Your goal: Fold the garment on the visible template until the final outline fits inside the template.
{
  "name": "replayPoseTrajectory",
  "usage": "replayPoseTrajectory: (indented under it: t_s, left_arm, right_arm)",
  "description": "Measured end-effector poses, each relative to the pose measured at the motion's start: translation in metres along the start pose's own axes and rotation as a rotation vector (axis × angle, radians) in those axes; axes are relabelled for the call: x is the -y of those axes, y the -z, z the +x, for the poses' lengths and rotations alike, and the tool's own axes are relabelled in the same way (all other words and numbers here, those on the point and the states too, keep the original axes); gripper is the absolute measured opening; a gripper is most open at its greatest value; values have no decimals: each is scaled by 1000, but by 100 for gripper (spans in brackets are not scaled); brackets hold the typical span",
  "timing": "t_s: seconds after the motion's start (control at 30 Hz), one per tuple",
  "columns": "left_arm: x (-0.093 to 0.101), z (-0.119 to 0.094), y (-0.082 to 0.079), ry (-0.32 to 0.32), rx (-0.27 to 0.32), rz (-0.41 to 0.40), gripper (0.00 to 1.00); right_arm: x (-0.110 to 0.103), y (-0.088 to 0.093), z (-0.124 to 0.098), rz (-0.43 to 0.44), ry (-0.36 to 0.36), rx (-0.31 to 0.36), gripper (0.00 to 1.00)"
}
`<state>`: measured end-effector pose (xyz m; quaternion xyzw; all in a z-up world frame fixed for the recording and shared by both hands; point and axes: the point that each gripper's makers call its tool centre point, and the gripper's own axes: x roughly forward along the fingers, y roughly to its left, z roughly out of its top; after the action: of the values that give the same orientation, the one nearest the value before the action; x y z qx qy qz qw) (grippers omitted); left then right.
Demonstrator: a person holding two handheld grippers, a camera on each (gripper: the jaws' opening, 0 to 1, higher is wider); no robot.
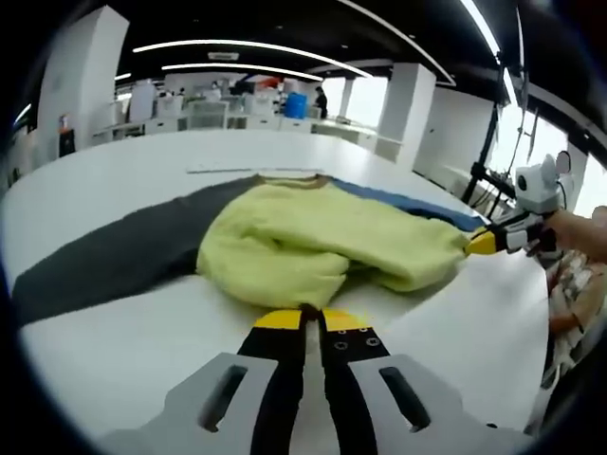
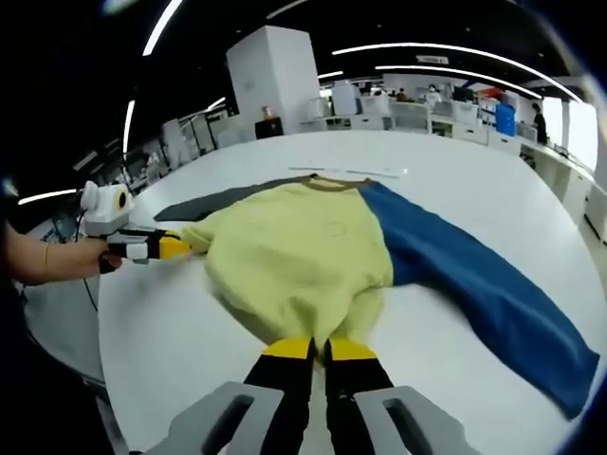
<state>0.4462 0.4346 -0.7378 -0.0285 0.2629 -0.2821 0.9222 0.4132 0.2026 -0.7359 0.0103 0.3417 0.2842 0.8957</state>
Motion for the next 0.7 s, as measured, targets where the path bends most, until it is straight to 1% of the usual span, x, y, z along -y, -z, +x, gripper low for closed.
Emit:
replayPoseTrajectory:
  t_s: [0.07,0.1,0.13,0.17,0.2,0.23,0.3,0.33,0.37,0.4,0.47,0.53,0.6,0.67,0.7]
  left_arm:
    - [-1,-3,-5,4,9,4,2]
    - [0,-6,-10,11,18,8,2]
    - [-1,-8,-14,14,23,12,1]
    - [-2,-10,-18,17,29,19,1]
    - [-3,-12,-26,23,46,32,1]
    - [-5,-13,-30,25,52,31,1]
    - [-7,-17,-45,39,83,30,1]
    - [-8,-17,-48,40,87,31,1]
    - [-10,-19,-58,41,99,30,1]
    - [-11,-19,-63,40,109,34,1]
    - [-18,-16,-76,31,129,39,1]
    - [-22,-9,-85,33,133,35,1]
    - [-27,-2,-93,23,144,31,1]
    - [-31,5,-100,15,154,29,1]
    - [-33,11,-104,8,160,18,1]
  right_arm:
    - [-2,-8,-5,5,-10,15,0]
    - [-3,-11,-7,9,-16,20,0]
    - [-2,-19,-10,31,-19,45,0]
    - [-2,-23,-13,28,-20,53,0]
    - [-1,-27,-14,31,-21,59,0]
    - [0,-32,-16,32,-24,65,0]
    - [0,-43,-19,24,-30,82,0]
    - [-1,-49,-20,22,-35,93,0]
    - [-1,-57,-21,31,-42,106,0]
    - [0,-65,-22,46,-45,124,0]
    - [6,-75,-21,80,-34,143,0]
    - [15,-80,-17,75,-13,141,0]
    - [25,-82,-13,77,14,128,0]
    - [30,-82,-10,82,25,124,0]
    - [36,-81,-8,104,38,111,0]
